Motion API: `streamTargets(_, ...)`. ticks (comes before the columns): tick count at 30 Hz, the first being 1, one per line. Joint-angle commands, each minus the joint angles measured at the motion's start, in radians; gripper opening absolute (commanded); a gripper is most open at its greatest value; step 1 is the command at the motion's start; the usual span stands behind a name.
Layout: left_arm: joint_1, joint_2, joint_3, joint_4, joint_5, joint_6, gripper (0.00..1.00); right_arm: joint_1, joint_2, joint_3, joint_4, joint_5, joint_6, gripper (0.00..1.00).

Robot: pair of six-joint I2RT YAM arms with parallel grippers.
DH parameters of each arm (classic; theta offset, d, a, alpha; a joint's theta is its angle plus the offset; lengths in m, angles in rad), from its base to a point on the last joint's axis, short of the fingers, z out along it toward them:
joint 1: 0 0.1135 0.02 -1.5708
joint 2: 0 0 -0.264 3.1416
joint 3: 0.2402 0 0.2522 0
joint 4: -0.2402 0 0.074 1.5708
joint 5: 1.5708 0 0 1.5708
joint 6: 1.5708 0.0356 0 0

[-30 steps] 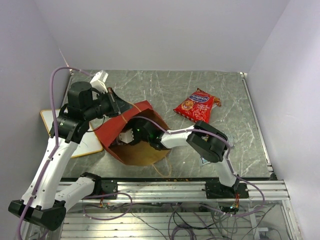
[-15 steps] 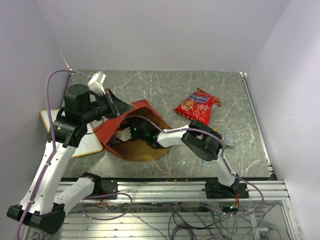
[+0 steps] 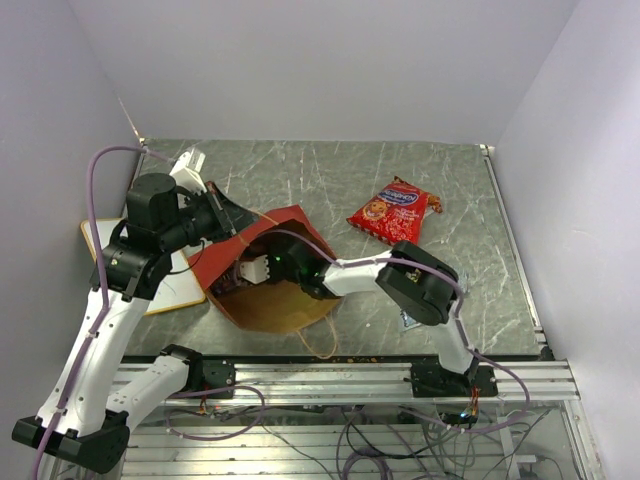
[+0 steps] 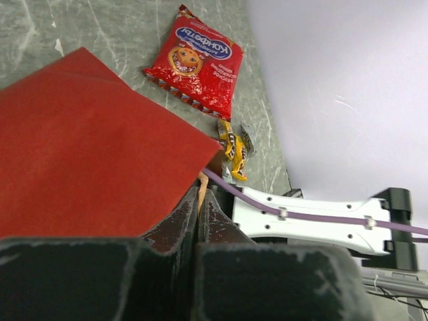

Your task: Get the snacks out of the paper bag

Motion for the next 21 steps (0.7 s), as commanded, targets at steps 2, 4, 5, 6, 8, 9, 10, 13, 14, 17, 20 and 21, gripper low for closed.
streamTargets(2, 0.002, -0.012, -0.004, -0.028, -0.072, -0.018, 0.07, -0.002, -0.171, -0.063, -0.086, -0.069, 0.062, 0.02)
streamTargets(4, 0.002, -0.006, 0.005, -0.057, -0.114, -0.012, 0.07, 0.001, -0.243, -0.112, -0.098, -0.095, 0.081, 0.01)
streamTargets(5, 0.002, 0.0, 0.013, -0.068, -0.126, -0.007, 0.07, 0.003, -0.271, -0.135, -0.102, -0.106, 0.09, 0.01)
streamTargets(6, 0.002, 0.005, 0.019, -0.076, -0.134, -0.003, 0.07, 0.003, -0.302, -0.157, -0.114, -0.121, 0.1, 0.01)
streamTargets(8, 0.002, 0.015, 0.024, -0.076, -0.143, 0.004, 0.07, 0.005, -0.361, -0.198, -0.143, -0.15, 0.119, 0.01)
streamTargets(9, 0.002, 0.016, 0.023, -0.074, -0.146, 0.003, 0.07, 0.005, -0.393, -0.218, -0.165, -0.172, 0.129, 0.01)
streamTargets(10, 0.002, 0.018, 0.021, -0.072, -0.15, 0.001, 0.07, 0.005, -0.423, -0.248, -0.18, -0.186, 0.139, 0.0)
streamTargets(13, 0.002, 0.024, 0.007, -0.066, -0.151, -0.006, 0.07, 0.005, -0.531, -0.314, -0.211, -0.216, 0.178, 0.01)
streamTargets(14, 0.002, 0.024, 0.001, -0.062, -0.148, -0.008, 0.07, 0.005, -0.573, -0.332, -0.222, -0.225, 0.193, 0.0)
streamTargets(17, 0.002, 0.014, -0.021, -0.045, -0.144, -0.016, 0.07, 0.003, -0.692, -0.37, -0.271, -0.249, 0.246, 0.0)
streamTargets(20, 0.002, 0.0, -0.029, -0.048, -0.149, -0.016, 0.07, 0.003, -0.794, -0.366, -0.366, -0.257, 0.293, 0.0)
streamTargets(21, 0.002, -0.004, -0.028, -0.053, -0.152, -0.013, 0.07, 0.004, -0.834, -0.36, -0.394, -0.253, 0.314, 0.0)
